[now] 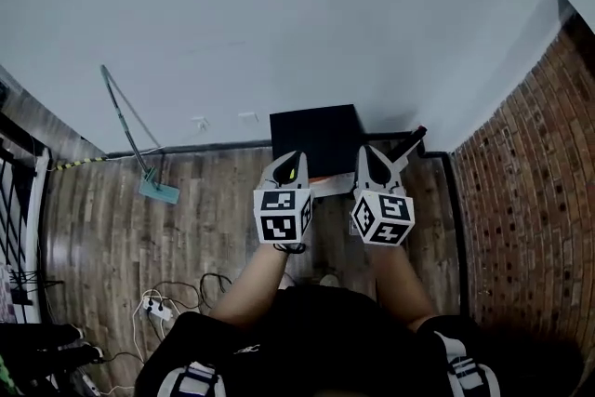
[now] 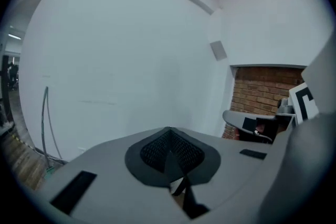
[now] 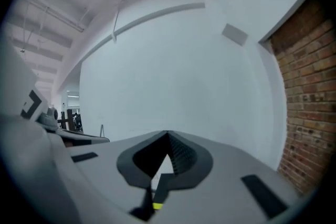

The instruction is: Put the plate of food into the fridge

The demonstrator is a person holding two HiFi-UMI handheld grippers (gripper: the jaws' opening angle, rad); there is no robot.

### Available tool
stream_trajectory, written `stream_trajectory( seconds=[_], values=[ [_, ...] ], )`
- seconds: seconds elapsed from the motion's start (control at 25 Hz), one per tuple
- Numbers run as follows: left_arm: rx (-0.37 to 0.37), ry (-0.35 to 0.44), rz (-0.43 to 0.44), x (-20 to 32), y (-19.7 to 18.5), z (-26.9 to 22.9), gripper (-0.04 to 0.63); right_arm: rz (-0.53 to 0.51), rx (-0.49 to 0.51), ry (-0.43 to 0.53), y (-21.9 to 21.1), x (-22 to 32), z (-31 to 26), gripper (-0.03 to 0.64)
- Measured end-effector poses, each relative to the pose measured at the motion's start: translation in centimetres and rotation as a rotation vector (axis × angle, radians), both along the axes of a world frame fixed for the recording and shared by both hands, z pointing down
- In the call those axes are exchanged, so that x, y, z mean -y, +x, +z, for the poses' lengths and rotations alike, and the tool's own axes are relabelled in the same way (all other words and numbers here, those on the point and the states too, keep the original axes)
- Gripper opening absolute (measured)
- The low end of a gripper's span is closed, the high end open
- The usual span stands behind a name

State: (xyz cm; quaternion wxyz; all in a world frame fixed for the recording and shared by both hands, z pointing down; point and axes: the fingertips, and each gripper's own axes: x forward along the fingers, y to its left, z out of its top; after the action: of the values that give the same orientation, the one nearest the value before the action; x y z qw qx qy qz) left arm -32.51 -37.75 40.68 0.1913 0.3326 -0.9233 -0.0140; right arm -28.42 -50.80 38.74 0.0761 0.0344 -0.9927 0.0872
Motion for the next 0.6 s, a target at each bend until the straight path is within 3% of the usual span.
stream_trajectory(
  seconds=[0.16,0.32,0.6],
  values=[
    [0.134,0.014,-0.011,0.4,-0.9,-7.4,-0.003,-0.018,0.122,0.010,-0.3,0.4,-7.8,0.012],
    [0.241,0.047,-0.013,1.0,-0.5,-10.8,-0.003,-0.013,0.181,-0.001,-0.2,0.9,-11.1,0.012],
    [0.235,0.089,0.022,2.1,-0.3,-10.9,-0.003,-0.047,0.164,0.000,-0.6,0.1,-10.2,0.012]
  ],
)
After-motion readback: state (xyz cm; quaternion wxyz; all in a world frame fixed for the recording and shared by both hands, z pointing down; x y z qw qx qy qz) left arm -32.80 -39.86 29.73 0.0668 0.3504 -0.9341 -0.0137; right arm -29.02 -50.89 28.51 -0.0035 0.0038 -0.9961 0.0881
